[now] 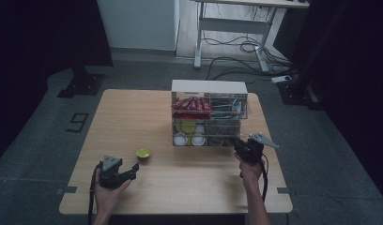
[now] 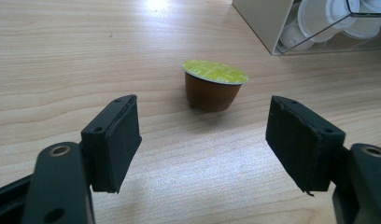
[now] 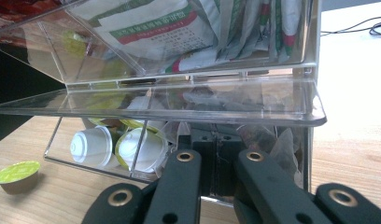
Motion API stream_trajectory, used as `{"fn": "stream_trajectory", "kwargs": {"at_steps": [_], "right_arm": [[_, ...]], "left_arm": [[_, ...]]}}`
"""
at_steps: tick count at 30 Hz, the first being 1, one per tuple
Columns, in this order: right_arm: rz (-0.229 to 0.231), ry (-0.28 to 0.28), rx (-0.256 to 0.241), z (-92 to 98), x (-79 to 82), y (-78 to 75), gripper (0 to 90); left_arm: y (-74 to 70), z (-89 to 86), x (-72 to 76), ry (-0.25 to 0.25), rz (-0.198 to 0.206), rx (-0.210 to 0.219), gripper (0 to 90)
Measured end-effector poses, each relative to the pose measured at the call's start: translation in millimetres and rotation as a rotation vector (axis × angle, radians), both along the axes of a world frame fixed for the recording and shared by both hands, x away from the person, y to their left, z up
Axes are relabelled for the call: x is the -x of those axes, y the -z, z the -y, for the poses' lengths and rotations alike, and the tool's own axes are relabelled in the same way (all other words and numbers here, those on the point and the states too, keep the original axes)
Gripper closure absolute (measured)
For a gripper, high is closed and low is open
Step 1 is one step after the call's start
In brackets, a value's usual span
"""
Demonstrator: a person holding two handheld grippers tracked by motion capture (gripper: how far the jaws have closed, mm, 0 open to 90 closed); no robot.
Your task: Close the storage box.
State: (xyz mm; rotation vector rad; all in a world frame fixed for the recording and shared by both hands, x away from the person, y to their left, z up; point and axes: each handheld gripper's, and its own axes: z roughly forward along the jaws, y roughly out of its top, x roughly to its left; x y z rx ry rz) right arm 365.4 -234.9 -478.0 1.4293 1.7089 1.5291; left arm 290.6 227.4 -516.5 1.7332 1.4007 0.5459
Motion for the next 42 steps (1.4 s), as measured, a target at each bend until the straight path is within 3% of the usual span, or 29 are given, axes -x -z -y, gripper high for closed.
{"fn": "stream_trajectory", "kwargs": {"at_steps": [42], "right_arm": [[-0.065, -0.027, 0.057, -1.7, 15.9, 19.8, 89.4]], "left_arm": [[3.5, -3.3, -0.7, -0.002, -0.016, -0.005, 26.4]]}}
